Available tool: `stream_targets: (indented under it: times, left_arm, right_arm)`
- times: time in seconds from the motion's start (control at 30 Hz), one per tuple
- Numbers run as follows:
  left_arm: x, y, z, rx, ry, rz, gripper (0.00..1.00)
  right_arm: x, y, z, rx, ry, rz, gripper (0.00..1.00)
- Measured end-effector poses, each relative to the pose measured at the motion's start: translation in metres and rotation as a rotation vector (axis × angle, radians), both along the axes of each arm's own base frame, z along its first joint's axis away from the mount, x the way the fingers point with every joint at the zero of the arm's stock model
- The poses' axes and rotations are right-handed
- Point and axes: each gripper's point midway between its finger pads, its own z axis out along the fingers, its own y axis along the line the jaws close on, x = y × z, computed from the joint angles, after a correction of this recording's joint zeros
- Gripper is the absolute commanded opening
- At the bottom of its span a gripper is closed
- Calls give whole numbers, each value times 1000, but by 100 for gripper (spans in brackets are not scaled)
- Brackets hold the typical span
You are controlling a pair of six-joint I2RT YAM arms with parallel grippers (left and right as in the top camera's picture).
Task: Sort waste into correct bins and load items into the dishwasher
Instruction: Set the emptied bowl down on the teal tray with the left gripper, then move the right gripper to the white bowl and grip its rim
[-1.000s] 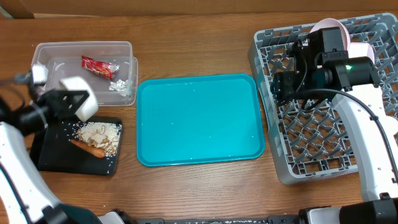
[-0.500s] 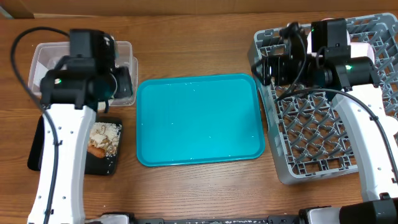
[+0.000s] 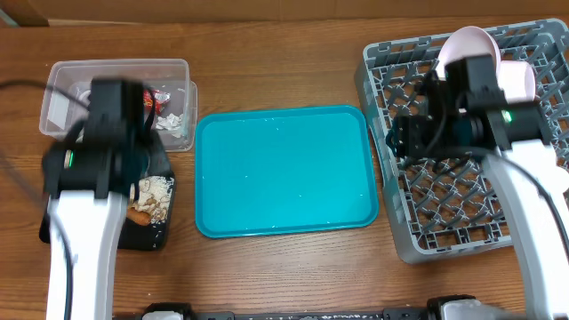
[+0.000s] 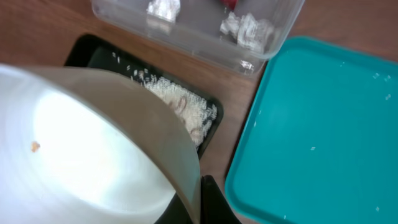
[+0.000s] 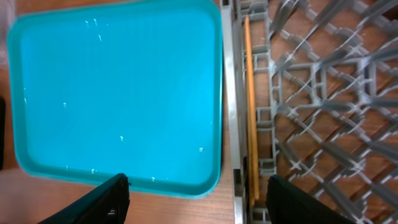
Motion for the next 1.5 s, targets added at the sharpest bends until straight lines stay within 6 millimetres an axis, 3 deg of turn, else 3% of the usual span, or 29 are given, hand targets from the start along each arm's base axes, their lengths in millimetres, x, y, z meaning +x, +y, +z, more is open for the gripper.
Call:
stream_targets:
  times: [0.07,0.1,0.2,0.3,0.37,0.5,0.67,0.83,0.9,1.07,1.2,1.33,1.4,1.5]
  left_arm:
    - [-16,0,7,-5,-83,0,4]
    - [-22,-1,10,-9,-128,-4,4]
    - [-32,-9,19,-47,-259,-44,4]
    - [-30,-20,19,-96,-298,-89,4]
    - [-19,-29,9,-127,-268,-129,4]
    - [32,-66,-26,-202,-181,-269,4]
    - [76,-132,-93,-313,-39,-450,4]
    - [93,-184,-143,-352,30,-605,5]
    - [97,-201,-159,-352,44,-660,10]
    - [93,-227,-185,-355,90,-739,19]
    - [90,-230,-188,-356,101,-753,39]
    - [78,-224,-190,-355,169,-744,50]
    - [76,-220,-181,-355,193,-735,53]
    - [82,-208,-146,-355,164,-708,56]
  right_arm:
    - [-10,-5,11,-1,-80,-27,76]
    - [-15,-7,16,-2,-123,-40,86]
    - [-28,-15,34,-3,-256,-78,88]
    - [-33,-16,43,4,-310,-89,88]
    - [-33,-16,42,7,-305,-91,88]
    - [-23,-14,22,-2,-236,-88,88]
    - [-9,-9,-7,0,-146,-66,88]
    - [6,1,-24,32,-110,-29,88]
    - [9,4,-30,40,-95,-21,88]
    - [14,7,-37,50,-78,-11,88]
    - [18,8,-35,54,-94,-6,89]
    - [27,10,-30,62,-138,-2,93]
    - [35,14,-23,83,-183,10,93]
    - [46,23,-12,117,-249,35,93]
